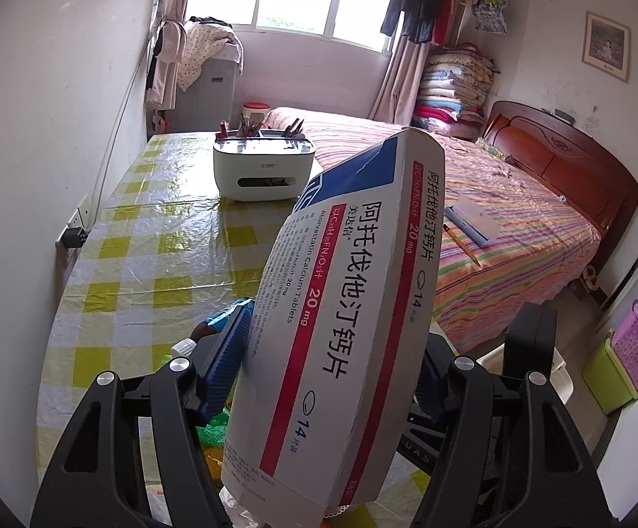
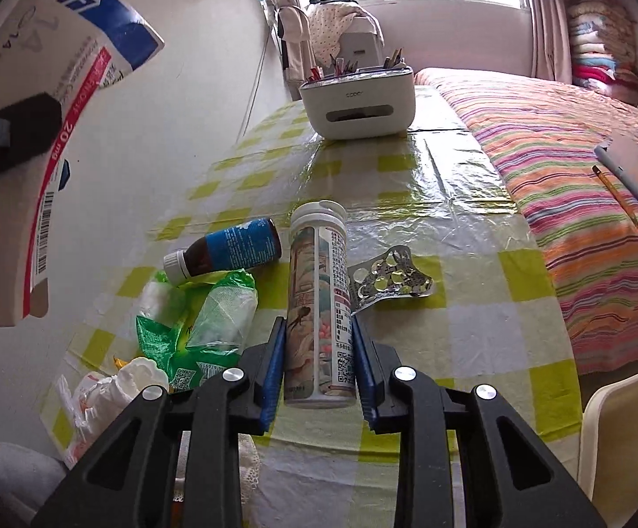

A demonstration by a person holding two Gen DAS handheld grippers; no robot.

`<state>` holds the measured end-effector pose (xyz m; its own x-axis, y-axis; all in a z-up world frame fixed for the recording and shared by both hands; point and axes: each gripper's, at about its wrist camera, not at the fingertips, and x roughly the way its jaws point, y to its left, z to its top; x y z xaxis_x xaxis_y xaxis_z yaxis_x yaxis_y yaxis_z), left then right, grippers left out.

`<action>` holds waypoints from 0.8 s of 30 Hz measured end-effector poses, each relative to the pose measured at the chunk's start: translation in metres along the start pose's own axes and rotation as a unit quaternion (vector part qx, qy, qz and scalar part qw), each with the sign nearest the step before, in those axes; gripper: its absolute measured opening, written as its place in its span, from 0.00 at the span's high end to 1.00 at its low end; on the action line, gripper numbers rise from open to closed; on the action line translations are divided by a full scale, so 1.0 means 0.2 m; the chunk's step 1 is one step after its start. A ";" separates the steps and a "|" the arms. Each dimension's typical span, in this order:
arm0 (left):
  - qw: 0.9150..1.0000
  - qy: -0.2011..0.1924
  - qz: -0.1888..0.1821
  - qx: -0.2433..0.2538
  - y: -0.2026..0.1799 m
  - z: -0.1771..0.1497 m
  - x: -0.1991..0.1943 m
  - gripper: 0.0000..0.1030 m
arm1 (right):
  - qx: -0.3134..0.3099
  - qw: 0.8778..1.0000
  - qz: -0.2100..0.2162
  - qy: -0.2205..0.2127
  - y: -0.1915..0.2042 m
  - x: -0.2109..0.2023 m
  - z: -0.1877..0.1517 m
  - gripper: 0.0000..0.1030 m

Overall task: Collect trash
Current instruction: 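Grasp the white pill tube with the right tool while the left tool holds the box, then carry the pill tube and box to the cream bin and release both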

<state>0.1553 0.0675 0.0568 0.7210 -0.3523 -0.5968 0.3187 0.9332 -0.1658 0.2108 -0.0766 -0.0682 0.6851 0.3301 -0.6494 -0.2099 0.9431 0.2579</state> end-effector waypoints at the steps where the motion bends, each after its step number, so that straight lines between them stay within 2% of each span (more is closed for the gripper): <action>1: 1.000 0.000 -0.001 0.002 -0.01 0.00 0.00 0.37 | 0.003 1.000 0.001 -0.005 -0.01 -0.03 0.00 0.73; 12: 0.999 -0.007 -0.025 0.028 -0.18 -0.01 0.03 0.37 | 0.036 0.998 -0.009 -0.047 -0.19 -0.27 -0.02 0.73; 24: 0.995 0.007 -0.064 0.082 -0.49 -0.08 0.11 0.37 | 0.067 0.993 -0.043 -0.091 -0.41 -0.56 -0.11 0.73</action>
<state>0.1296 -0.0300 0.0470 0.6592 -0.4659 -0.5902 0.5042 0.8562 -0.1127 0.1364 -0.1905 -0.0333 0.8139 0.2239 -0.5361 -0.0582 0.9495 0.3083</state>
